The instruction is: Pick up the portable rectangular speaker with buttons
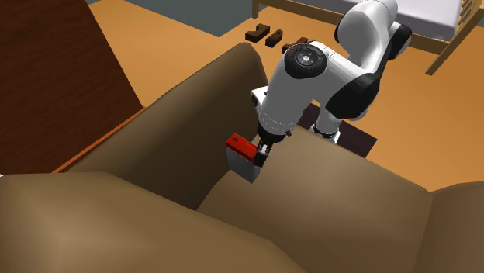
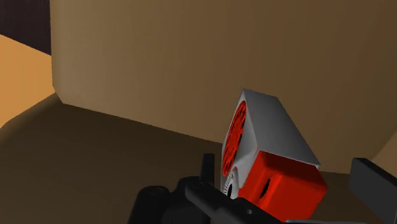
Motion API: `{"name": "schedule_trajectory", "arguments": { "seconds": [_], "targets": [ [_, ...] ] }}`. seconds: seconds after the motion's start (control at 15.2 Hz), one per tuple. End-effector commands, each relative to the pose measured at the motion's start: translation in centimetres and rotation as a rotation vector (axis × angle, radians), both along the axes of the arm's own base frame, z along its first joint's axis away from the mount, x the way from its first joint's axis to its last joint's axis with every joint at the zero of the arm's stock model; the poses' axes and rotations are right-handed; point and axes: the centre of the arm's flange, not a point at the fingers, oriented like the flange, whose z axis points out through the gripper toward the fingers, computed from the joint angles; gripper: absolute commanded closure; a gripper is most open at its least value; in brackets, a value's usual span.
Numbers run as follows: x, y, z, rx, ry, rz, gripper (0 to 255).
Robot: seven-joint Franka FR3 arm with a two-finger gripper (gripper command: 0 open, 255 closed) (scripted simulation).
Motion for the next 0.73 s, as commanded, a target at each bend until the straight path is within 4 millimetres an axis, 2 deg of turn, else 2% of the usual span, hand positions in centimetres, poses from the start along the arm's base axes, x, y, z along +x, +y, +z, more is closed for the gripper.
{"name": "schedule_trajectory", "arguments": {
  "seconds": [0.0, 0.46, 0.59, 0.66],
  "targets": [
    [1.7, -0.9, -0.1, -0.010, 0.003, -0.094, 0],
    [1.7, -0.9, -4.1, -0.010, 0.003, -0.094, 0],
    [1.7, -0.9, -4.1, -0.010, 0.003, -0.094, 0],
    [1.7, -0.9, -4.1, -0.010, 0.003, -0.094, 255]
  ]
}}
